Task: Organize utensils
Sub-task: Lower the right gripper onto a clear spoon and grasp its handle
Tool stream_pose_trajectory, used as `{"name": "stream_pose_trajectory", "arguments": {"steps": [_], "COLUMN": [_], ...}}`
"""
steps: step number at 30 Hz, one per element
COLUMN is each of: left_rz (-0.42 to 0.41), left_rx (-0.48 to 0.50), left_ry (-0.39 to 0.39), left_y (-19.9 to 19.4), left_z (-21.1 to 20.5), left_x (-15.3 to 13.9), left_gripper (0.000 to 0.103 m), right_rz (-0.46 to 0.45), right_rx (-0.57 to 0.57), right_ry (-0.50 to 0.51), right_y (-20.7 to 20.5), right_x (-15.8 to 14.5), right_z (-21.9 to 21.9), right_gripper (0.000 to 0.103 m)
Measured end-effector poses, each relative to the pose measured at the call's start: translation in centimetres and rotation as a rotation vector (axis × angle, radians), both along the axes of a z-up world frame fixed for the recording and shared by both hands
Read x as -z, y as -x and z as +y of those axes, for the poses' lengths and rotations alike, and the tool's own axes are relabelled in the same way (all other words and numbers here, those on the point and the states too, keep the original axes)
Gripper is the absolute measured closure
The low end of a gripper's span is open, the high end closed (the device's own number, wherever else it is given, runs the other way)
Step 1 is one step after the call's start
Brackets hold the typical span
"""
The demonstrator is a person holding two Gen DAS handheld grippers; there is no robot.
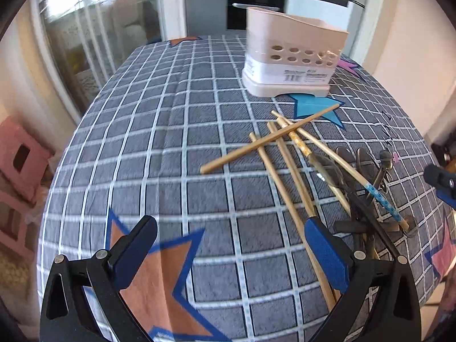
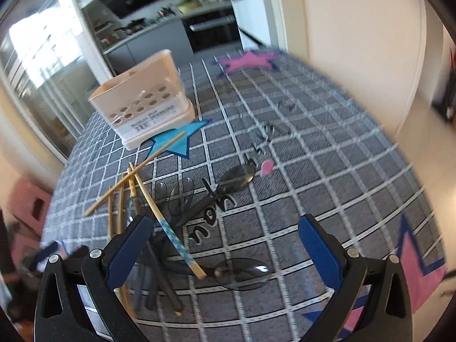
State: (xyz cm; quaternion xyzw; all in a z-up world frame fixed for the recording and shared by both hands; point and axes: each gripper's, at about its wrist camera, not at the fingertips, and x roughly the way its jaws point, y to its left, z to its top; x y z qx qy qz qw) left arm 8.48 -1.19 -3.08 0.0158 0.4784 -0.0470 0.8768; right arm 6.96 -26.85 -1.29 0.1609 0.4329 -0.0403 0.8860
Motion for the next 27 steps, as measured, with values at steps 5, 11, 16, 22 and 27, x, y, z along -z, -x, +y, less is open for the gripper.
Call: {"name": "stream_pose_trajectory", "arguments": {"steps": [5, 11, 16, 22, 27], "left_rz": [0.026, 0.125, 0.166, 0.179, 0.206], "left_rx": [0.017, -0.046, -0.12, -0.164, -0.198], "left_ry": [-0.033, 0.009, -0.004, -0.037, -0.025], "left_y": [-1.7, -2.7, -4.1, -5.4, -6.5], "left_z": [0.3, 0.3, -0.1, -0.5, 0.0], "left_x": [0.1, 1.7, 2.6, 3.5, 4.5], "left_gripper": [0.0, 0.0, 0.0, 0.0, 0.0], "right_rz": [0.161, 0.298, 0.348, 0.379, 0.437], "right_rx": [0.088, 0.181, 0.242, 0.244, 0.164], "right_ry": [-0.152, -0.242, -0.202, -0.144, 0.045], "right_y": [-3.1, -5.7, -7.0, -8.7, -10.4], "right_x": [1.7, 3.6, 4.1, 4.2, 4.0], "right_z": [-1.6, -1.9, -1.3, 0.1, 2.3], "right_gripper": [0.014, 0.04, 0.056, 0.056, 0.059]}}
